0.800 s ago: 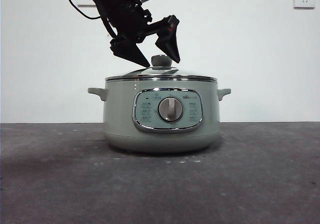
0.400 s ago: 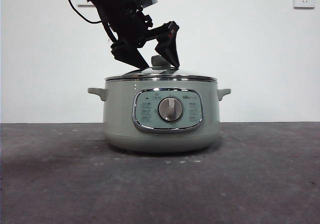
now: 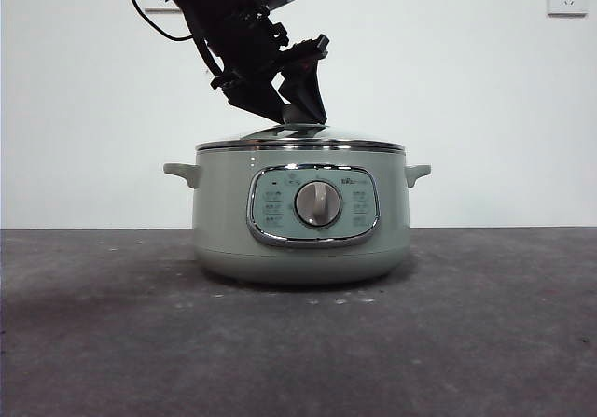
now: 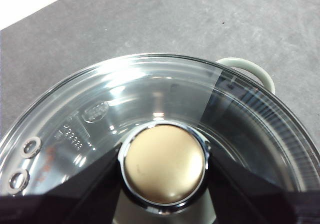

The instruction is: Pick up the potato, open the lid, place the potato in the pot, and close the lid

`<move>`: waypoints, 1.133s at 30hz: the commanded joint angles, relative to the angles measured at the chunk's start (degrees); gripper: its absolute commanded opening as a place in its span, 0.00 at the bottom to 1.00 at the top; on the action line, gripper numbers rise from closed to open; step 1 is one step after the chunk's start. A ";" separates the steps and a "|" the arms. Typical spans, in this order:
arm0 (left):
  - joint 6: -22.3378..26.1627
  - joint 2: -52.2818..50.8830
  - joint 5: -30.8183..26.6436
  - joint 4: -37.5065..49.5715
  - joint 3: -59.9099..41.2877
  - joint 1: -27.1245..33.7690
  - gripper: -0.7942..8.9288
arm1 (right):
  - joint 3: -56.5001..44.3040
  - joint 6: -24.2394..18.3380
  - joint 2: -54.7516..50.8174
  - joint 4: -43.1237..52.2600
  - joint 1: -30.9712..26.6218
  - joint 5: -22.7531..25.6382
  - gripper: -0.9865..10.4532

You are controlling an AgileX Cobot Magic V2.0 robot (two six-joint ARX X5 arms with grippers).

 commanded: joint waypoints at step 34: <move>0.02 -29.66 1.14 -10.38 -0.31 7.93 0.07 | -0.02 -12.07 10.88 17.38 -0.04 -2.60 0.08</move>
